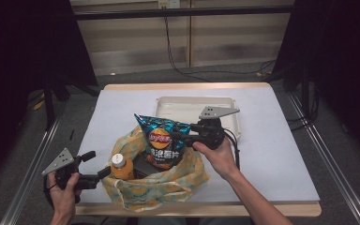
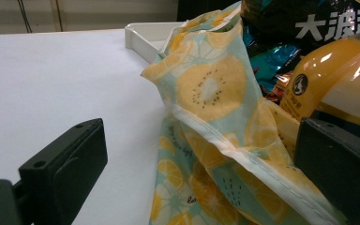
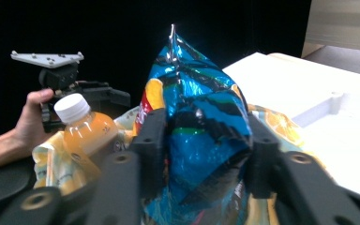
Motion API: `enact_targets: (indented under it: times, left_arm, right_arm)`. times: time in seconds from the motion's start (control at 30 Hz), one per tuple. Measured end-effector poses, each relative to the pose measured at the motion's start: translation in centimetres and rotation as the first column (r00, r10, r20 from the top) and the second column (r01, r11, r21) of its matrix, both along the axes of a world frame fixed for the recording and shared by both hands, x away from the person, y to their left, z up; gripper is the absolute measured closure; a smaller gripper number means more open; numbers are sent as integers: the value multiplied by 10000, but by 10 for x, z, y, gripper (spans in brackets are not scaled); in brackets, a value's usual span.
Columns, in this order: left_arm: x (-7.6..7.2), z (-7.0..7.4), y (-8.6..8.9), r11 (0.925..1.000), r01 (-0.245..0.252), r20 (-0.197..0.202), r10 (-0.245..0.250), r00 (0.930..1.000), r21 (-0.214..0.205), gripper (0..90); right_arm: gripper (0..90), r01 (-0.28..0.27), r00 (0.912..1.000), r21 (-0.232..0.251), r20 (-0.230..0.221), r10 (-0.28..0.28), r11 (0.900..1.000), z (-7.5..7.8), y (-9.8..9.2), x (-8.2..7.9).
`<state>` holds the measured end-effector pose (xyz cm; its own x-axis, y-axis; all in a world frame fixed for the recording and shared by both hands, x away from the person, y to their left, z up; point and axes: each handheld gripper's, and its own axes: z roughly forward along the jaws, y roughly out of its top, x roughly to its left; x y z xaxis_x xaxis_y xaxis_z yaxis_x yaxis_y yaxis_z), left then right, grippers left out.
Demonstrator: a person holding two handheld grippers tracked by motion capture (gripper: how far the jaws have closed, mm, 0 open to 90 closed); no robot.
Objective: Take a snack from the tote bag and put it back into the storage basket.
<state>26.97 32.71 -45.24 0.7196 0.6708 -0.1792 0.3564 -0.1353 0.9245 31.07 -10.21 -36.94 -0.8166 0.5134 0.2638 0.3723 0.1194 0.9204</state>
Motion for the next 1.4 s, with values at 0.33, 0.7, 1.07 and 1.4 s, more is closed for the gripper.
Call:
enact_targets:
  times: [0.33,0.7,1.07,1.4]
  left_arm:
    - [1,-2,2,9999,-98,-27,98,9999,47,30]
    - [1,-2,2,9999,-98,-26,97,9999,-31,29]
    - [1,-3,1,9998,-166,76,166,9998,49,29]
    - [1,-3,1,9999,-84,84,85,9999,-101,28]
  right_arm:
    - [769,147,9996,237,231,-153,9996,3,-1,1]
    - [889,-364,9964,562,789,319,9978,19,1,-2]
    - [900,-646,9914,820,1187,546,9945,37,7,-3]
    - [900,-874,9852,1076,1567,699,9903,58,10,2]
